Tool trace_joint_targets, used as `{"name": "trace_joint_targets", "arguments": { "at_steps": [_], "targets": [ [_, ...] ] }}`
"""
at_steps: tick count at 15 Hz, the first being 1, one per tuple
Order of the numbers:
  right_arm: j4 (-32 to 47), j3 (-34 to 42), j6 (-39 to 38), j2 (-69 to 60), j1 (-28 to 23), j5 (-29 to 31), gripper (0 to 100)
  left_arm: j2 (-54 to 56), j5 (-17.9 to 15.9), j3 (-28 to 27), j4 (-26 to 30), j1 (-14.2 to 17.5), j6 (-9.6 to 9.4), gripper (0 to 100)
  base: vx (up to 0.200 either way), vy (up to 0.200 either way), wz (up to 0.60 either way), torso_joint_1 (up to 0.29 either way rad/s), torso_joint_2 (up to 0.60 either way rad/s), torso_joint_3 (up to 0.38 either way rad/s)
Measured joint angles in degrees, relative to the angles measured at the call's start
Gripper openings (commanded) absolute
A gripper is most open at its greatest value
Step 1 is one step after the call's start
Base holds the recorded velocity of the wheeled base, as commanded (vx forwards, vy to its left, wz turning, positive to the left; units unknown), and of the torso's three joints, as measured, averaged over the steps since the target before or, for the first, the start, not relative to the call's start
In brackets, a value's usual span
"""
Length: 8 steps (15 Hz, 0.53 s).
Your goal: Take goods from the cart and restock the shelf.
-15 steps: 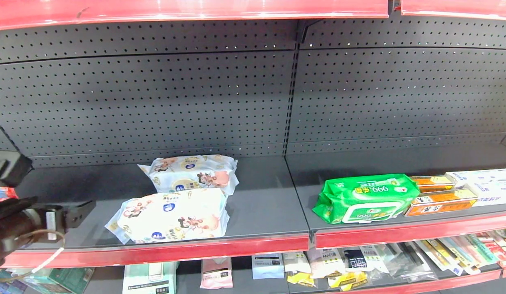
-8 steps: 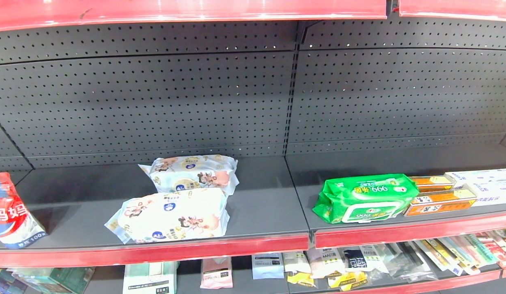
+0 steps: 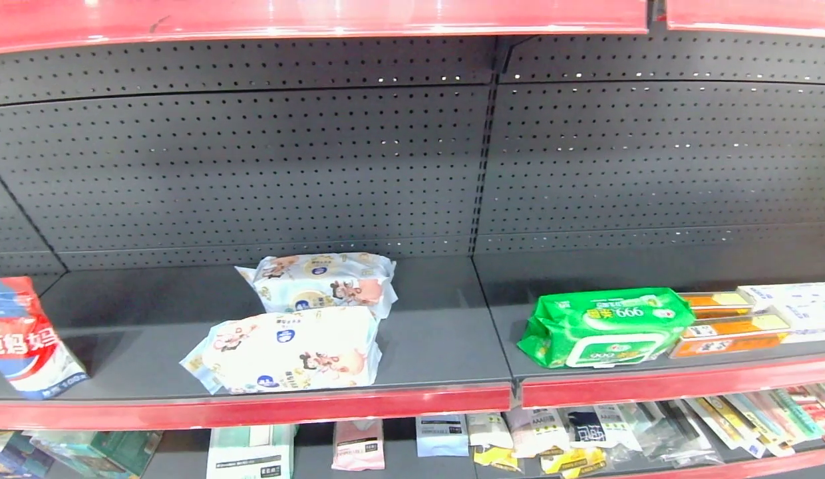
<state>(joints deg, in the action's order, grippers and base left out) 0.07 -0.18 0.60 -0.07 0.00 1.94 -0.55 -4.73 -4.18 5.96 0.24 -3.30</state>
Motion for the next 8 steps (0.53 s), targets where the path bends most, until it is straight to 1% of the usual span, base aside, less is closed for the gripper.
{"name": "trace_joint_targets", "arguments": {
  "at_steps": [2, 8],
  "targets": [
    [0.00, 0.00, -0.17, 0.00, -0.02, -0.02, 100, 0.37, 0.13, 0.11, 0.02, -0.06, 0.00, 100, 0.000, 0.000, 0.60, 0.002, 0.00, 0.005],
    [0.09, 0.02, -0.20, 0.00, 0.00, 0.00, 100, 0.65, -0.17, 0.39, -0.72, 0.00, 0.13, 100, 0.000, 0.000, 0.00, 0.000, 0.00, 0.000]
  ]
}}
